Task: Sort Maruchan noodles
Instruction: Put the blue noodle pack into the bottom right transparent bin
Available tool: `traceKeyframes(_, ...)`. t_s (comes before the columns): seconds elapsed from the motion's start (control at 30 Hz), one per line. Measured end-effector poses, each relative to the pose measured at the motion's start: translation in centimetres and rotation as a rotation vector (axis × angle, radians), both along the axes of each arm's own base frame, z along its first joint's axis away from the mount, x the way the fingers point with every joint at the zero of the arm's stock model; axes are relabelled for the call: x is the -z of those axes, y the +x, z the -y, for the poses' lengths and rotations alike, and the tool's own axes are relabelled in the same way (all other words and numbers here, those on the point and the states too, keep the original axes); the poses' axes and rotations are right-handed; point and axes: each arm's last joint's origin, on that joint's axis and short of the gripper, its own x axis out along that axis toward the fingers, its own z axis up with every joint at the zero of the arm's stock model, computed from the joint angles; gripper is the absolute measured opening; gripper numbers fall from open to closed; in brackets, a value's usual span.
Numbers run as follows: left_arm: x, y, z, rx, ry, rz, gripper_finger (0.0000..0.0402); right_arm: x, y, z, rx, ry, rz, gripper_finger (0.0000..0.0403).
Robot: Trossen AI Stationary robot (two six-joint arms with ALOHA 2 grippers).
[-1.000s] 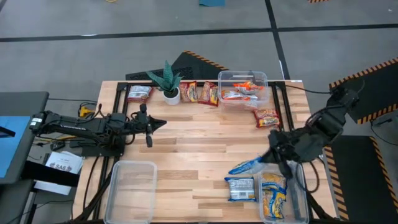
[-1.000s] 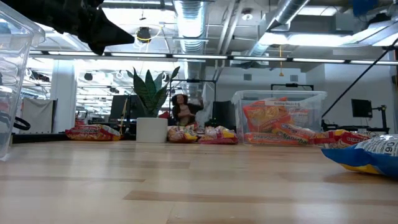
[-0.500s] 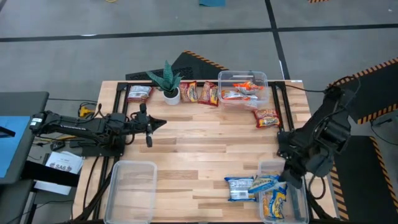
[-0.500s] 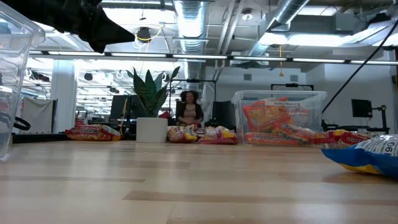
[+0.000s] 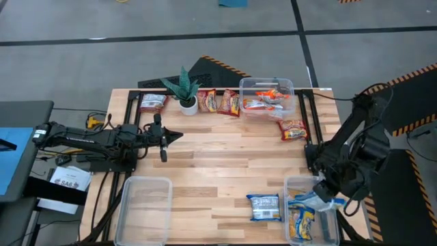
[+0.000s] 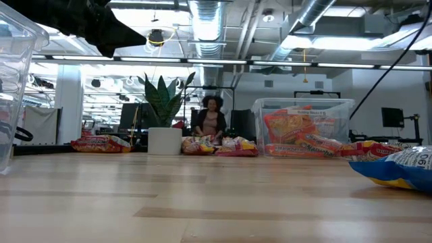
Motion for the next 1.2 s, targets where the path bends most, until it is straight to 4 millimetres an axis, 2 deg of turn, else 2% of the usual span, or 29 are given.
traceKeyframes(0.37,0.0,0.0,0.0,0.000,0.005,-0.002,0.0000,0.9,1.7,0.4,0.004,-0.122,0.032,0.0036)
traceKeyframes(0.5,0.0,0.0,0.0,0.000,0.001,0.000,0.0000,1.5,2.1,0.5,0.011,-0.187,-0.016,0.0039)
traceKeyframes(0.63,0.0,0.0,0.0,0.000,0.003,-0.001,0.0000,1.7,2.3,0.6,0.044,-0.179,-0.076,0.0054)
traceKeyframes(0.8,0.0,0.0,0.0,0.007,-0.012,0.003,0.0000,1.6,2.4,0.7,0.075,-0.181,-0.051,0.0095)
traceKeyframes(1.03,0.0,0.0,0.1,0.035,-0.008,0.001,0.0000,1.1,3.1,0.5,0.031,-0.143,0.063,0.0187)
traceKeyframes(1.2,0.0,0.0,0.1,0.035,-0.017,0.007,0.0000,0.8,4.7,2.2,0.057,-0.395,0.298,0.0233)
